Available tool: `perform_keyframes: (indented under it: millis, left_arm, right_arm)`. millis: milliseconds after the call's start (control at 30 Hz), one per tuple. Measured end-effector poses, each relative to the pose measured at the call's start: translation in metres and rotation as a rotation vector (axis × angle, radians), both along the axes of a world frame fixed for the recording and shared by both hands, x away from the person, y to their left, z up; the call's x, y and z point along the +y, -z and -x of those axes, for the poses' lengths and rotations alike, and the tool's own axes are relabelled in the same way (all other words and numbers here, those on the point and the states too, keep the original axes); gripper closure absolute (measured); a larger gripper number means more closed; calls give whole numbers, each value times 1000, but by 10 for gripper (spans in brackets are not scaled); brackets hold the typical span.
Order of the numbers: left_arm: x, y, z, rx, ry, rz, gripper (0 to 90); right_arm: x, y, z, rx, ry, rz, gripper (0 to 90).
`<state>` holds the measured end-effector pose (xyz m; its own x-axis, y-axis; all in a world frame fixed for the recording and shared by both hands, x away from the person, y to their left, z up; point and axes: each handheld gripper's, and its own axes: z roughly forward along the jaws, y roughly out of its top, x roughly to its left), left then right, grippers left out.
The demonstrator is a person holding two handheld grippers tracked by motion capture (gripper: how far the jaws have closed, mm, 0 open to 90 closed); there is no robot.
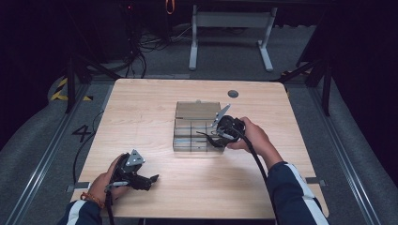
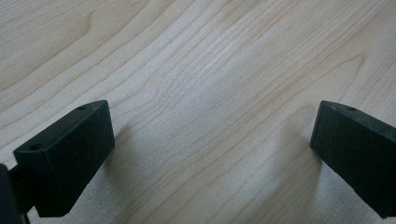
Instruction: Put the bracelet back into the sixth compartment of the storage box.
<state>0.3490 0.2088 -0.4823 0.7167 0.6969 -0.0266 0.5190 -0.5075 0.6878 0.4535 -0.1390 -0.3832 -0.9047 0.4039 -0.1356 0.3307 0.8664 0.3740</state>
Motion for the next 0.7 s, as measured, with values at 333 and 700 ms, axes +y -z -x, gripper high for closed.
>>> perform_keyframes:
  millis: [333,700]
  left_arm:
    - [0,0,0,3,-3,1,1]
    - [0,0,0,3,-2,1,1]
  right_arm:
    - [-7,-9,12,-28,-11,7,659]
    - [-18,-13,25,-51,-10,14,643]
